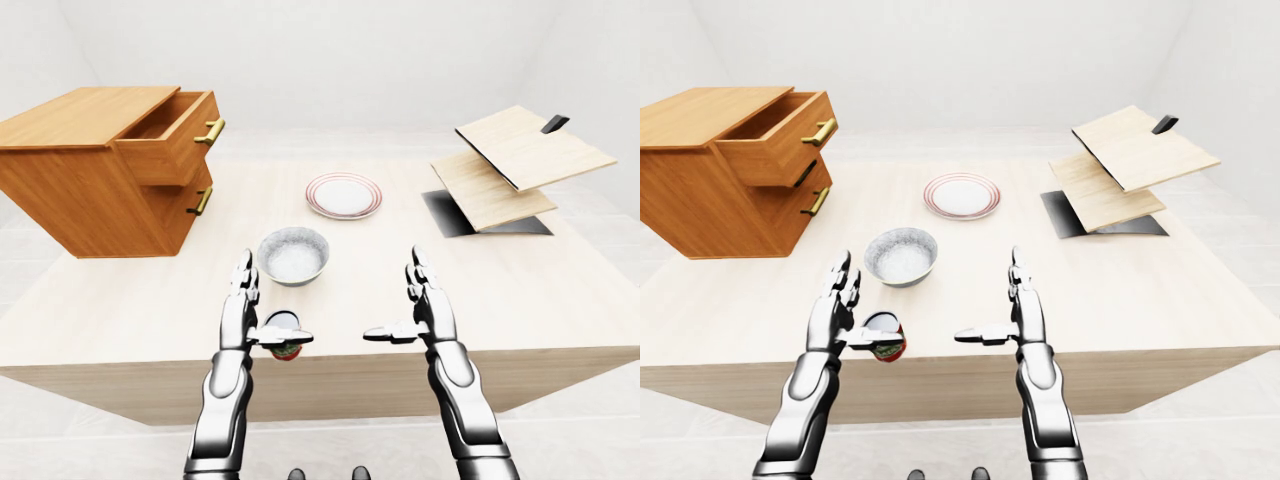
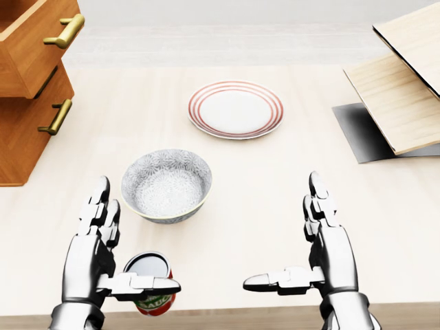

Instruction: Close the top drawer of the cabinet.

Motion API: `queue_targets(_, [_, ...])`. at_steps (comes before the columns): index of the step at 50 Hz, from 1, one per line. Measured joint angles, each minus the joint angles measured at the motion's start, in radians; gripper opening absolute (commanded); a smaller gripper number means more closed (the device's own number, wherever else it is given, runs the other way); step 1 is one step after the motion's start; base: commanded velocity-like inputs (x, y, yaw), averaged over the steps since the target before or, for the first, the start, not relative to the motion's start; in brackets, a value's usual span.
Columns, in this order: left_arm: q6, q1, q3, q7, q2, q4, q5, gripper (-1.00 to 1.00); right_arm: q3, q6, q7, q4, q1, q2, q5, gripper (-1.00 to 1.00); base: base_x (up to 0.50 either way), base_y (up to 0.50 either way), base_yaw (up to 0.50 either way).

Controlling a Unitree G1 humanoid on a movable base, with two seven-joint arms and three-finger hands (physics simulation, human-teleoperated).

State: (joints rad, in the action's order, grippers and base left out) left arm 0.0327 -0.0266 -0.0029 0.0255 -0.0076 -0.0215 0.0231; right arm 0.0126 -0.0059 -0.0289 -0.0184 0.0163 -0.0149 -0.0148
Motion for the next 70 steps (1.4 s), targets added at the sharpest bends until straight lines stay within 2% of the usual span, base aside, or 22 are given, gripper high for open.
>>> queue_targets(3, [-0.006, 0.007, 0.011, 0.005, 0.005, 0.008, -0.005, 1.0, 0.008, 0.001, 0.0, 0.011, -0.006, 0.0, 0.009, 1.0, 0.0, 0.0, 0.0])
queue_targets(14, [0.011, -0.005, 0.018, -0.003, 0.015, -0.037, -0.049, 1.0, 0.013, 0.001, -0.008, -0.029, 0.001, 0.003, 0.037, 1.0, 0.0, 0.0, 0.0])
queue_targets(20, [0.0, -0.018, 0.031, 0.0, 0.017, -0.118, -0.028, 1.0, 0.021, 0.045, -0.009, -0.116, 0.006, 0.004, 0.068, 1.0, 0.0, 0.0, 0.0])
queue_targets(24, [-0.022, -0.029, 0.04, 0.005, 0.019, -0.209, -0.008, 1.0, 0.03, 0.093, -0.008, -0.192, 0.004, 0.0, 0.091, 1.0, 0.0, 0.0, 0.0])
queue_targets(29, [-0.065, -0.038, 0.049, 0.013, 0.024, -0.316, 0.007, 1.0, 0.042, 0.093, -0.005, -0.295, -0.003, -0.005, 0.116, 1.0, 0.0, 0.0, 0.0])
queue_targets(34, [-0.12, -0.035, 0.061, 0.017, 0.028, -0.408, 0.019, 1.0, 0.046, 0.093, 0.001, -0.403, -0.012, -0.013, 0.124, 1.0, 0.0, 0.0, 0.0])
queue_targets(53, [-0.12, 0.011, 0.111, 0.003, 0.039, -0.641, 0.052, 1.0, 0.072, 0.093, 0.02, -0.659, -0.061, -0.018, 0.156, 1.0, 0.0, 0.0, 0.0])
queue_targets(70, [-0.12, 0.034, 0.107, -0.004, 0.05, -0.826, 0.03, 1.0, 0.083, 0.093, 0.04, -0.812, -0.103, -0.036, 0.171, 1.0, 0.0, 0.0, 0.0])
